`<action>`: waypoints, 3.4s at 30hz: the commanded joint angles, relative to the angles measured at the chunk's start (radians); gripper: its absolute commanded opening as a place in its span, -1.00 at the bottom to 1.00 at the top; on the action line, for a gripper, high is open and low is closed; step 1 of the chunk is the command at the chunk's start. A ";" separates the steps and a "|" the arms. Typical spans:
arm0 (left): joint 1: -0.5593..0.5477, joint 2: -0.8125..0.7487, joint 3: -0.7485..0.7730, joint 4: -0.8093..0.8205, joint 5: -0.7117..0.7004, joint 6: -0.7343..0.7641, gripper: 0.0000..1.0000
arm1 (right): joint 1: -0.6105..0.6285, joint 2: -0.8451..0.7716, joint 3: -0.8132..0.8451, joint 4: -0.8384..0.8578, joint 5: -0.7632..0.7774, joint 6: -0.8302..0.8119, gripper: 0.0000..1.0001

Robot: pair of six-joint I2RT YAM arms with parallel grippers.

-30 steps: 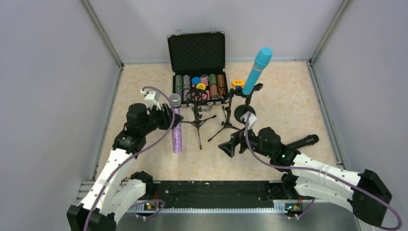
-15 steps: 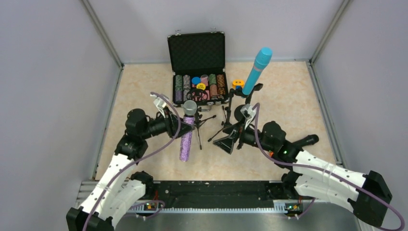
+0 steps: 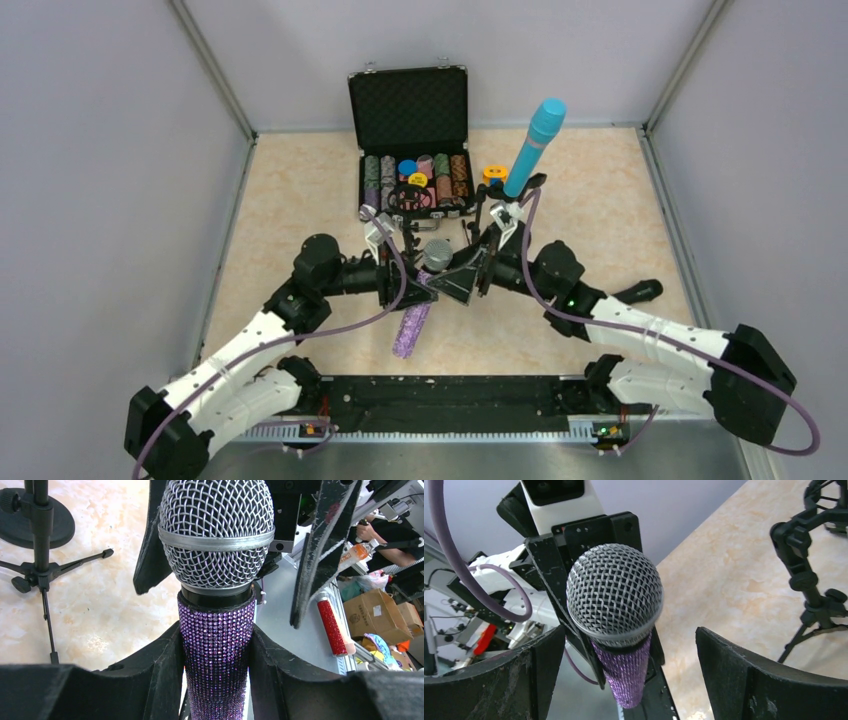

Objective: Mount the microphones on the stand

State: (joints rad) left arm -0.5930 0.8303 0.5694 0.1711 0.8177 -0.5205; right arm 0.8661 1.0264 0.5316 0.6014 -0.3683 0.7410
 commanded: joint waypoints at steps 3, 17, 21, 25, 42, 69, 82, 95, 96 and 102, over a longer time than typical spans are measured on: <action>-0.033 0.026 0.040 0.138 -0.031 0.006 -1.00 | -0.010 0.082 0.032 0.275 -0.086 0.138 0.98; -0.044 0.071 0.050 0.169 -0.022 0.009 -1.00 | -0.010 0.154 0.022 0.407 -0.098 0.210 0.31; -0.044 0.065 0.044 0.157 -0.029 0.015 -1.00 | -0.010 0.174 0.018 0.444 -0.095 0.224 -0.02; -0.044 0.061 0.045 0.143 -0.040 0.019 -1.00 | -0.011 0.204 0.027 0.480 -0.120 0.242 -0.54; -0.044 0.035 0.003 0.071 -0.127 0.026 0.75 | -0.018 0.096 0.019 0.310 -0.070 0.110 -1.00; -0.127 0.009 -0.110 0.144 -0.211 -0.013 -1.00 | -0.025 0.052 0.014 0.252 0.006 0.087 0.43; -0.128 0.004 -0.086 0.232 -0.212 -0.042 -1.00 | -0.024 0.075 -0.002 0.237 -0.011 0.100 0.94; -0.136 0.018 -0.079 0.260 -0.176 -0.068 -1.00 | -0.015 0.236 0.037 0.436 -0.079 0.178 0.17; -0.136 0.021 -0.079 0.259 -0.177 -0.070 -1.00 | -0.015 0.240 0.040 0.436 -0.082 0.178 0.07; -0.138 0.020 -0.080 0.252 -0.204 -0.076 -1.00 | -0.015 0.227 0.028 0.443 -0.077 0.166 -0.77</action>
State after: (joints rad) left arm -0.7238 0.8600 0.4599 0.3351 0.6159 -0.6220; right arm 0.8440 1.2606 0.5316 0.9627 -0.4328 0.8780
